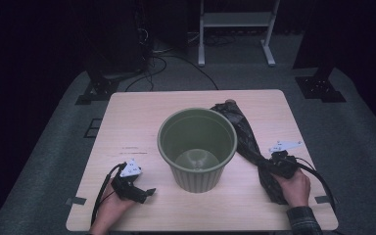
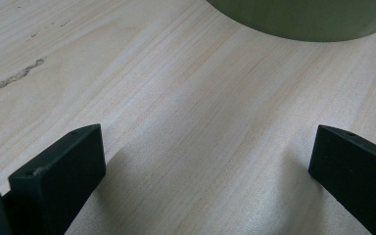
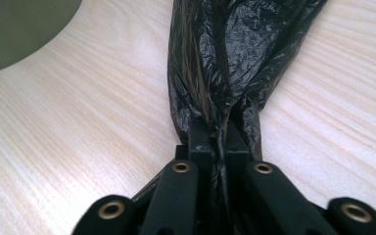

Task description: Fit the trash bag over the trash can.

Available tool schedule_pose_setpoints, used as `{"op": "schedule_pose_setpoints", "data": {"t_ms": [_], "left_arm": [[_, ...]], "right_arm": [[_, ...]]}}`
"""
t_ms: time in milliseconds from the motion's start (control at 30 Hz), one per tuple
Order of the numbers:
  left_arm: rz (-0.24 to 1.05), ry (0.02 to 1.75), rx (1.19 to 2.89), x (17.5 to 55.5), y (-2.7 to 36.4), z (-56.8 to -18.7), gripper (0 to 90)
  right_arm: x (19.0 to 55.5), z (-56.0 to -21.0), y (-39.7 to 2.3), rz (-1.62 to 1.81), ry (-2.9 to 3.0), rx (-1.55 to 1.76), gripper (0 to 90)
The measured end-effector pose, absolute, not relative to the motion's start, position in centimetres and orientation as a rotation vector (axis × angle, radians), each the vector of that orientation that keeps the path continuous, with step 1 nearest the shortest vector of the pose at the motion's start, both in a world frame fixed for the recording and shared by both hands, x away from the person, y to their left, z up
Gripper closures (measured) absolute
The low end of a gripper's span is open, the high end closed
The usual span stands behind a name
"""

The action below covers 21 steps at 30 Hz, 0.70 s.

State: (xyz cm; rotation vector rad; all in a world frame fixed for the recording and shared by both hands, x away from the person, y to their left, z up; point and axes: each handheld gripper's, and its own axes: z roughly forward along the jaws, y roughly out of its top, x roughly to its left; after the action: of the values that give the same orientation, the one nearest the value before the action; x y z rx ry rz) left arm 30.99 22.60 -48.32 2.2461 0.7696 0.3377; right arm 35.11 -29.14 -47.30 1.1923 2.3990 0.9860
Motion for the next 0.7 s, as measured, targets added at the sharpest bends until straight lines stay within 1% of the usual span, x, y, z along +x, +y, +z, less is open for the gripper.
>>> {"op": "schedule_pose_setpoints", "data": {"t_ms": [267,700], "left_arm": [[0.338,0.769,2.246,31.0,22.6,-48.3,0.0],[0.338,0.769,2.246,31.0,22.6,-48.3,0.0]], "right_arm": [[34.5,-46.5,-29.6,1.029,2.403,1.145,89.2],[32.3,-44.5,-29.7,1.119,2.441,1.002,89.3]]}}
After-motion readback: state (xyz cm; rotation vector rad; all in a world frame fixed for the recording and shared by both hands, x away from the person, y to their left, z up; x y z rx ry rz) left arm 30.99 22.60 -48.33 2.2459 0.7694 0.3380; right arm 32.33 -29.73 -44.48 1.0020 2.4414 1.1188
